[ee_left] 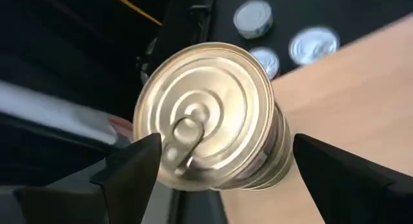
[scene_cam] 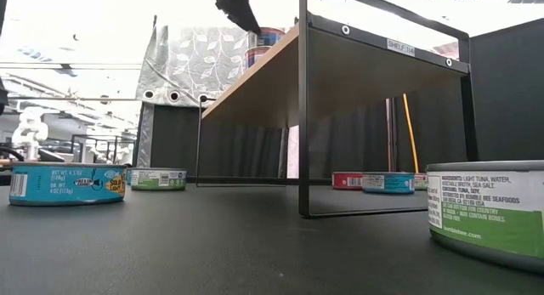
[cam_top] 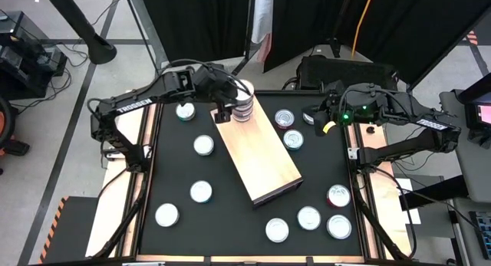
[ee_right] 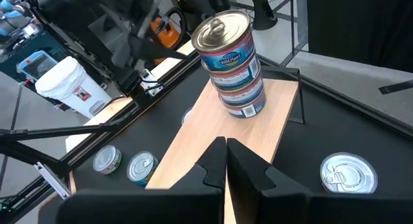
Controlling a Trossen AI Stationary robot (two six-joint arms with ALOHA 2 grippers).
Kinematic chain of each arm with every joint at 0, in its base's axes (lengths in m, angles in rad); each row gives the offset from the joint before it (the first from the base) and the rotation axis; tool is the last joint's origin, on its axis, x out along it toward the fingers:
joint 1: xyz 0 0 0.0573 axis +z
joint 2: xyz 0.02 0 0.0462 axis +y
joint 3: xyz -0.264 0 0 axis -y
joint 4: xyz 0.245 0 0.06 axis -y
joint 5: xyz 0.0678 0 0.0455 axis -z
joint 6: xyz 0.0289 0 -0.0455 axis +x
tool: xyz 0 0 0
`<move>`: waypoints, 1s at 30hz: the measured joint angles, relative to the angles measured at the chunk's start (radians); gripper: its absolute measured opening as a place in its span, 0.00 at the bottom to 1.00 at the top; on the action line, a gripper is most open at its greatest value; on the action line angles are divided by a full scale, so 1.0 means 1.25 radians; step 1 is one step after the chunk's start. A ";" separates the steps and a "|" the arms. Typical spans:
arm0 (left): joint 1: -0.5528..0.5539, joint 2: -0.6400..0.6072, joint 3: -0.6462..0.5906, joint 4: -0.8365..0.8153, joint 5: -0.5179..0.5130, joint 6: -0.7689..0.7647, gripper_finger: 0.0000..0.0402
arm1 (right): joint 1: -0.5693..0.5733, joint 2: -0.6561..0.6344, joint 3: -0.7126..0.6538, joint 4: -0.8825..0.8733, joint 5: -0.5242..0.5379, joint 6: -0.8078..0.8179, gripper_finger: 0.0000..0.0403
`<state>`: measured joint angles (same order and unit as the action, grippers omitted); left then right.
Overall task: Stack canned seafood by type on shelf
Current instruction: Stack the blue-pink tuna can on top of the stacked blue-pink tuna can on the shelf, then put the red tuna can on the shelf
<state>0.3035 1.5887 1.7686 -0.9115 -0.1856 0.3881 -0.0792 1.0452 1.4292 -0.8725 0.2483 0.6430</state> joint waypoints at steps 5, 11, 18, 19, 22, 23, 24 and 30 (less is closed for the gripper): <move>-0.008 -0.050 0.020 -0.027 0.002 -0.252 0.87 | 0.000 -0.015 0.000 -0.005 -0.032 0.029 0.01; -0.040 -0.134 0.032 -0.009 0.026 -0.538 0.85 | -0.019 -0.045 0.000 -0.023 0.025 0.111 0.01; -0.161 -0.163 0.032 -0.089 0.042 -0.678 0.65 | -0.066 -0.065 -0.001 -0.219 -0.006 -0.012 0.01; -0.185 -0.162 0.031 -0.109 0.035 -0.686 0.61 | -0.070 -0.066 -0.007 -0.251 -0.034 0.011 0.01; -0.256 -0.155 0.021 -0.121 -0.016 -0.680 0.48 | -0.056 -0.067 -0.035 -0.301 -0.161 0.131 0.01; -0.273 -0.155 0.012 -0.117 -0.039 -0.672 0.44 | -0.045 -0.064 -0.042 -0.316 -0.211 0.192 0.01; -0.285 -0.154 0.002 -0.113 -0.062 -0.657 0.39 | -0.033 -0.059 -0.049 -0.333 -0.242 0.269 0.01; -0.322 -0.154 -0.056 -0.077 -0.084 -0.598 0.14 | 0.121 -0.010 -0.068 -0.424 -0.234 0.546 0.01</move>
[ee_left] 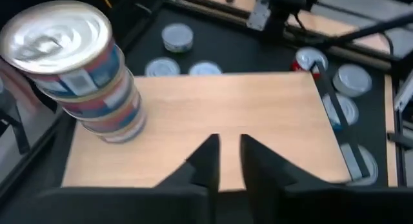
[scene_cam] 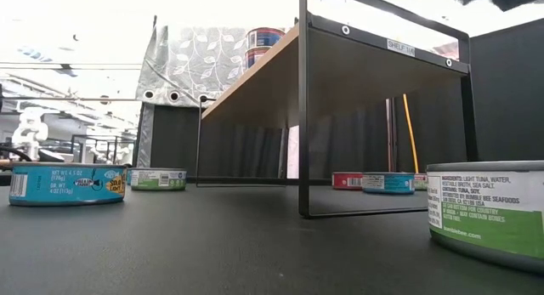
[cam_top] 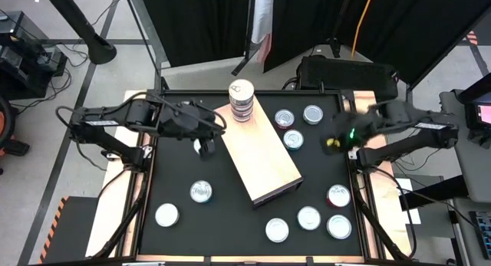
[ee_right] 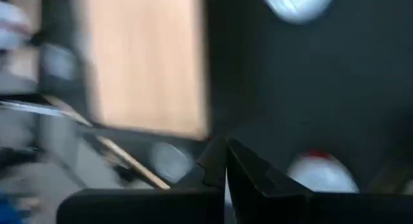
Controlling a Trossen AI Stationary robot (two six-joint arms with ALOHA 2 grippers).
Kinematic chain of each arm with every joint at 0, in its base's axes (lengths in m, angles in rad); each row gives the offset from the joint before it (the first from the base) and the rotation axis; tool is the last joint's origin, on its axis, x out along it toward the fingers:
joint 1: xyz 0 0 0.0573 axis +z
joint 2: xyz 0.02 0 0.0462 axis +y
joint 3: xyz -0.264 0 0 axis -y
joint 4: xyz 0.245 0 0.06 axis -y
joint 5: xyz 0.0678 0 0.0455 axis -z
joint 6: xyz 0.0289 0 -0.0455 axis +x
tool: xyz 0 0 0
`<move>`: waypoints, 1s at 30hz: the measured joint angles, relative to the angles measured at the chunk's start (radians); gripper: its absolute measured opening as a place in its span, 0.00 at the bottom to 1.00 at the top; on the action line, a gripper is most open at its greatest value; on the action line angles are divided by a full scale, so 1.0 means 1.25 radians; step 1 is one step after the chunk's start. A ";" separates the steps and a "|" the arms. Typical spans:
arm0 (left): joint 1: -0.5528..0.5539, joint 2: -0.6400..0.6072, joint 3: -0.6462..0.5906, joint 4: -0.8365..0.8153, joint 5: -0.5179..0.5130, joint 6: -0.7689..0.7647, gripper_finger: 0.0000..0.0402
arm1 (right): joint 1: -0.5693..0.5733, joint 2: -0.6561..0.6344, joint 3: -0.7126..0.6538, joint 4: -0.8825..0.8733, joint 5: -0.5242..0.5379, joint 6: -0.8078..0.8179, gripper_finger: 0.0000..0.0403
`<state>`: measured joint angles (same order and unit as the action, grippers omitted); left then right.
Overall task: Stack canned seafood by type on shelf
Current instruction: Put the red tuna can on the shelf
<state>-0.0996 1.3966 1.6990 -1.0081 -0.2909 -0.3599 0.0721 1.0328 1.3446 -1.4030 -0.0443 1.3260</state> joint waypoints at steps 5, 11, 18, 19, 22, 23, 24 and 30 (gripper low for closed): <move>-0.043 0.000 -0.007 0.000 0.009 -0.027 0.01 | 0.140 0.053 -0.065 -0.068 0.008 0.142 0.01; -0.124 0.000 -0.007 0.005 0.015 -0.072 0.04 | 0.252 0.112 -0.213 0.034 0.004 0.375 0.01; -0.214 0.000 -0.007 -0.008 0.016 -0.085 0.03 | 0.363 0.128 -0.373 0.240 -0.036 0.461 0.01; -0.224 0.000 -0.007 -0.011 0.016 -0.087 0.03 | 0.383 0.128 -0.385 0.261 -0.024 0.480 0.01; -0.247 0.000 -0.007 -0.038 0.016 -0.110 0.03 | 0.429 0.128 -0.421 0.329 -0.006 0.540 0.01; -0.254 0.000 -0.007 -0.045 0.016 -0.120 0.03 | 0.442 0.128 -0.432 0.348 -0.005 0.563 0.00; -0.260 0.000 -0.007 -0.051 0.015 -0.126 0.03 | 0.455 0.128 -0.440 0.360 -0.004 0.588 0.00; -0.275 0.000 -0.007 -0.062 0.015 -0.127 0.03 | 0.512 0.166 -0.448 0.337 -0.004 0.675 0.00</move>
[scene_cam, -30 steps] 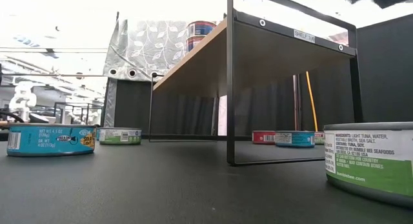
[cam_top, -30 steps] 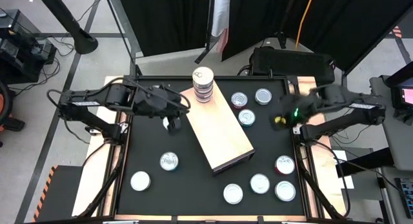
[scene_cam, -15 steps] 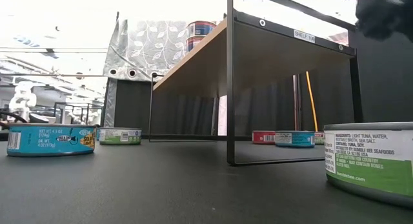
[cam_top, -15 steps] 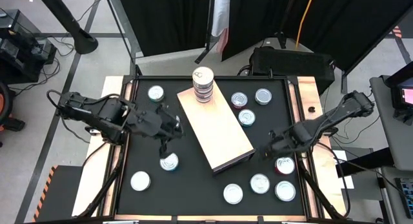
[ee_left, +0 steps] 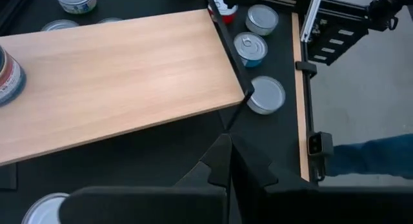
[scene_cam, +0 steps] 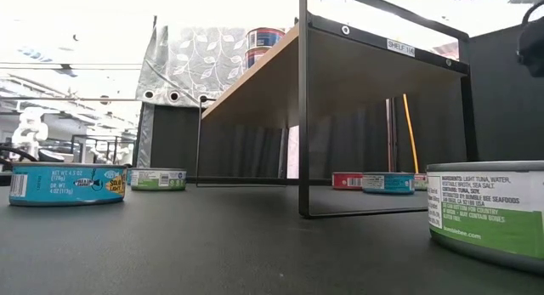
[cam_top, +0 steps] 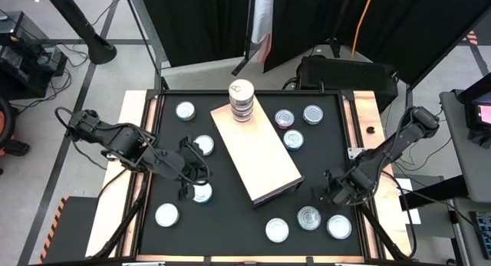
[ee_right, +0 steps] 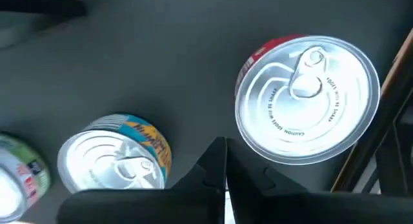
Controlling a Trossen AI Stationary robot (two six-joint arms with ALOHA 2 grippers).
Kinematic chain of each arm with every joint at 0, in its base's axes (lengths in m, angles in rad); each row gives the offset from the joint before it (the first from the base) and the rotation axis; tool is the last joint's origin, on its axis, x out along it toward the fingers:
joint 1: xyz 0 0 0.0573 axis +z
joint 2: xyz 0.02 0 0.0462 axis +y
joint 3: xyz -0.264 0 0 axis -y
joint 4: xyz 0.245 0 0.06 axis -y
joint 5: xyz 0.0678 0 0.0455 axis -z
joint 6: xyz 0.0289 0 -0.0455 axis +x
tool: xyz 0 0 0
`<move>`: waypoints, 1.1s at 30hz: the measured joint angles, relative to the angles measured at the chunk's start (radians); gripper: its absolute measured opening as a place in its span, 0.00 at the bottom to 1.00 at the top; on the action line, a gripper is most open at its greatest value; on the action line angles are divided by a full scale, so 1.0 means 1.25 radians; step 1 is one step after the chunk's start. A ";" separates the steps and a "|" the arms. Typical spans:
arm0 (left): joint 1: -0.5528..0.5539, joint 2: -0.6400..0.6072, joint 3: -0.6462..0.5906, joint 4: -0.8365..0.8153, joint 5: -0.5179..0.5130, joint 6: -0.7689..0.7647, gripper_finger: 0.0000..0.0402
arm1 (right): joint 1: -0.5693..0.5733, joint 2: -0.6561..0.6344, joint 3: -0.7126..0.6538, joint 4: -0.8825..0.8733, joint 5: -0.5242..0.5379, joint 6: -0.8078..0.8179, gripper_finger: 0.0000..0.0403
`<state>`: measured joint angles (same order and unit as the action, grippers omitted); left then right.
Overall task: Stack canned seafood by type on shelf
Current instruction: Put the red tuna can on the shelf
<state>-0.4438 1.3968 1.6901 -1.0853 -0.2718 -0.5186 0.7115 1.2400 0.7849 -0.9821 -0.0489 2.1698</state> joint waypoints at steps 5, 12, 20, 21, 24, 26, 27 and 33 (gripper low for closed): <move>0.000 0.000 0.000 -0.001 0.000 0.000 0.03 | 0.014 0.042 0.000 0.024 -0.002 0.011 0.00; 0.000 0.000 0.000 -0.002 0.000 0.000 0.03 | 0.014 0.085 0.000 0.041 -0.003 0.018 0.00; 0.000 0.000 0.000 -0.010 0.000 0.001 0.03 | 0.014 0.102 0.000 -0.020 -0.008 0.027 0.00; 0.000 0.000 0.000 -0.014 0.000 0.001 0.03 | 0.014 0.107 0.000 -0.021 -0.007 0.027 0.00; 0.000 0.000 0.000 -0.026 -0.001 0.001 0.03 | 0.014 0.122 0.000 -0.013 -0.007 0.027 0.00; 0.000 0.000 0.000 -0.028 -0.001 0.001 0.03 | 0.014 0.137 0.001 -0.003 -0.005 0.026 0.00; 0.000 0.000 0.000 -0.028 -0.001 0.001 0.03 | 0.014 0.144 0.000 0.001 -0.005 0.026 0.00; 0.000 0.000 0.000 -0.028 -0.001 0.001 0.03 | 0.013 0.181 0.002 0.078 0.002 0.023 0.00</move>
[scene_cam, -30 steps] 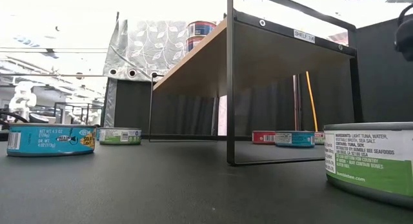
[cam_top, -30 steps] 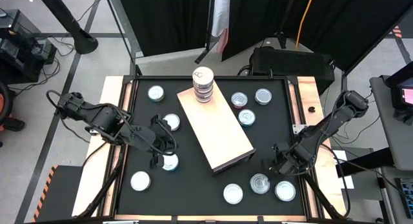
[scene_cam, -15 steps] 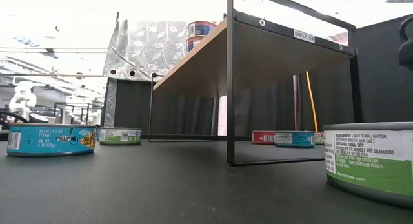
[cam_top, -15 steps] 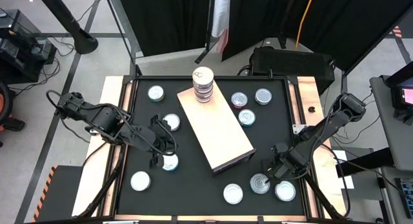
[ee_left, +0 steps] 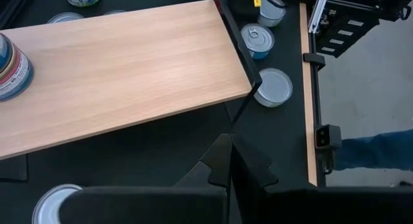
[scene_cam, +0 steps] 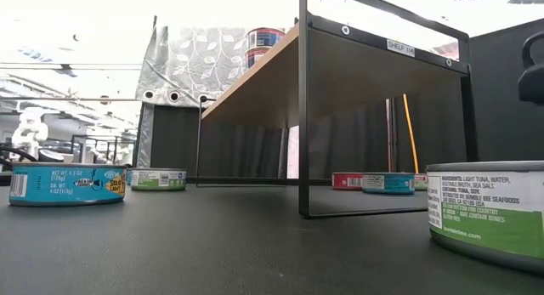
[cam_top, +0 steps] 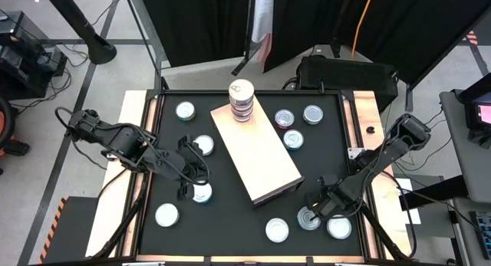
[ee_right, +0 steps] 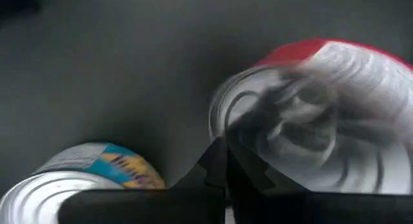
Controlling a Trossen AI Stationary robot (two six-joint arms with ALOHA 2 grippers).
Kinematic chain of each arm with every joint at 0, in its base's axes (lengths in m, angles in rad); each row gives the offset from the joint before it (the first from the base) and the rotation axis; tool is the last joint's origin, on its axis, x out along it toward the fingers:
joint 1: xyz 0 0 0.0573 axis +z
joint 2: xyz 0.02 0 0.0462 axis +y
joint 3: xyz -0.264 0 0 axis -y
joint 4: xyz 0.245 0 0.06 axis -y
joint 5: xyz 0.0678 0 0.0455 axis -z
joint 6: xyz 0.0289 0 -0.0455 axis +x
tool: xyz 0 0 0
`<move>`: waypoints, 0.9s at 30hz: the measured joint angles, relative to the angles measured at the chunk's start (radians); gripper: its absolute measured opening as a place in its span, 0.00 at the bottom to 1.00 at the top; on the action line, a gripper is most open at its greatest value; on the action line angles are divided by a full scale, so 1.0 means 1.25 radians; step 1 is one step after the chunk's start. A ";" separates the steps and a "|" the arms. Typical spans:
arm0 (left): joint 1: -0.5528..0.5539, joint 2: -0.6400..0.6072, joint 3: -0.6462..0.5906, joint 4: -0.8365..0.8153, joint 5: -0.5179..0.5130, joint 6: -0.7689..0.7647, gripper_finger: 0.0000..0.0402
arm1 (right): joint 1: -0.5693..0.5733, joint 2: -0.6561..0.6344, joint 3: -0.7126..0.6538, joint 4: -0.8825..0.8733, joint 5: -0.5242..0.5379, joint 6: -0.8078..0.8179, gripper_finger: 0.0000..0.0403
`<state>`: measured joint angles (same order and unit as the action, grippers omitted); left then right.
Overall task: Stack canned seafood by type on shelf
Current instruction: Put the red tuna can on the shelf
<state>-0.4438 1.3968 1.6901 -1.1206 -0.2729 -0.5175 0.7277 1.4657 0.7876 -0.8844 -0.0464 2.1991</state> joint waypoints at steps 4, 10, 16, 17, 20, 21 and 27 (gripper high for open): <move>0.000 0.000 0.000 0.000 0.000 0.001 0.03 | 0.000 0.015 -0.001 0.033 -0.003 0.000 0.00; 0.000 0.000 0.000 -0.022 0.000 0.001 0.03 | 0.001 0.035 -0.002 0.083 -0.003 0.005 0.00; 0.000 0.000 0.000 -0.036 0.000 0.001 0.03 | 0.001 0.037 -0.002 0.125 0.018 0.006 0.00; 0.000 0.000 0.000 -0.038 0.000 0.001 0.03 | 0.001 0.034 -0.001 0.127 0.018 0.005 0.00; 0.000 0.000 0.000 -0.039 0.000 0.001 0.03 | 0.001 0.016 0.015 0.100 0.018 0.003 0.00; 0.000 0.000 0.000 -0.039 0.000 0.001 0.03 | 0.001 0.007 0.024 0.077 0.018 0.003 0.00; 0.000 0.000 0.000 -0.039 0.000 0.014 0.03 | -0.003 -0.043 0.071 -0.178 0.014 0.019 0.00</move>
<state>-0.4438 1.3968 1.6901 -1.1690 -0.2733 -0.5000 0.7234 1.4121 0.8764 -1.1068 -0.0293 2.2234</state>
